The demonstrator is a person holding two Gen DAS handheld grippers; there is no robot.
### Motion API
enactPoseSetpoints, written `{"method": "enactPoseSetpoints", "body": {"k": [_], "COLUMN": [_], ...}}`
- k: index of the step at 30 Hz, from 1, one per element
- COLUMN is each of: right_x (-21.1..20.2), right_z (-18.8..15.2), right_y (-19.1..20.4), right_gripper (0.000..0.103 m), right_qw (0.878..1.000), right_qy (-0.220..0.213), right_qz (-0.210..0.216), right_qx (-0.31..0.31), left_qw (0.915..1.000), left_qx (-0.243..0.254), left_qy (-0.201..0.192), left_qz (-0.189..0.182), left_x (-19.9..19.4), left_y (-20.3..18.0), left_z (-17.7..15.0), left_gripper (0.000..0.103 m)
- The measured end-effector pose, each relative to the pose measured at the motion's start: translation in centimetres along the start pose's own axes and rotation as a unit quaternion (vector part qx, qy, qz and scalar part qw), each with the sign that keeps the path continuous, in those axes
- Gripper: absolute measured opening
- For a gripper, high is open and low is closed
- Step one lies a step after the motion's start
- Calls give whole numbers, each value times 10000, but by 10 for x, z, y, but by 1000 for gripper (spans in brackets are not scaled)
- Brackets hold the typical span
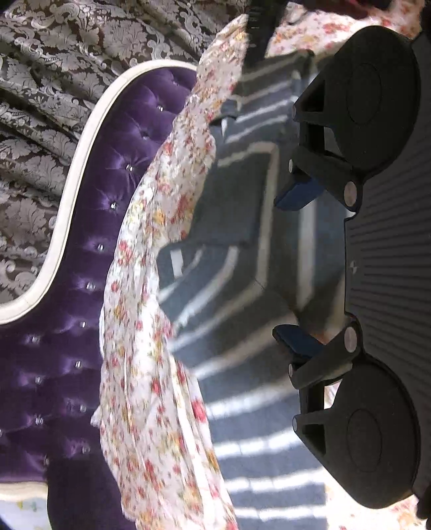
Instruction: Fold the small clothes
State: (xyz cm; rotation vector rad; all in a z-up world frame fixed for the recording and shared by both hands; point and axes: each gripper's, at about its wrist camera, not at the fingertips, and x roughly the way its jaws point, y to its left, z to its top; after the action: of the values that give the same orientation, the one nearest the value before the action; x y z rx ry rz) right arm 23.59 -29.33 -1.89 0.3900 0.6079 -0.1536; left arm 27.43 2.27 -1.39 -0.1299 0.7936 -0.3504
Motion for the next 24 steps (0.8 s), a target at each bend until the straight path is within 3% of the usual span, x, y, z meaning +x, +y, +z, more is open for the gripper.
{"method": "enactPoseSetpoints", "body": {"k": [3,5,10,14,16,18,19,20,21,24], "right_x": [-4,-4,-22,-16,-19,-23,-25,-26,-28,-31], "right_z": [-4,4,13,12,15,18,20,21,23,25], "right_y": [-16,-17,-19,-22,-28,-35,-40,-45,-50,-61], "right_gripper": [59,60,62,62,62,62,62,62,62,62], "right_qw": [9992,9995,9983,9989,9985,9974,9967,9960,9952,9934], "right_qy": [-290,-236,-584,-412,-442,-552,-608,-655,-697,-751], "right_qz": [-258,-177,24,166,204,180,149,114,70,-45], "right_qx": [48,98,51,131,260,421,509,594,688,861], "left_qw": [9998,9996,9981,9971,9975,9978,9978,9979,9980,9988], "left_qx": [-60,-105,-216,-311,-265,-215,-197,-161,-86,-8], "left_qy": [96,205,551,697,650,624,623,597,542,353], "left_qz": [-141,-185,-152,-47,21,67,103,184,314,352], "left_x": [19,33,64,78,80,81,82,82,81,74], "left_y": [-10,-16,-24,-26,-29,-34,-36,-39,-43,-46], "left_z": [16,25,36,39,40,42,43,44,44,47], "left_gripper": [73,73,71,67,60,43,39,25,3,4]}}
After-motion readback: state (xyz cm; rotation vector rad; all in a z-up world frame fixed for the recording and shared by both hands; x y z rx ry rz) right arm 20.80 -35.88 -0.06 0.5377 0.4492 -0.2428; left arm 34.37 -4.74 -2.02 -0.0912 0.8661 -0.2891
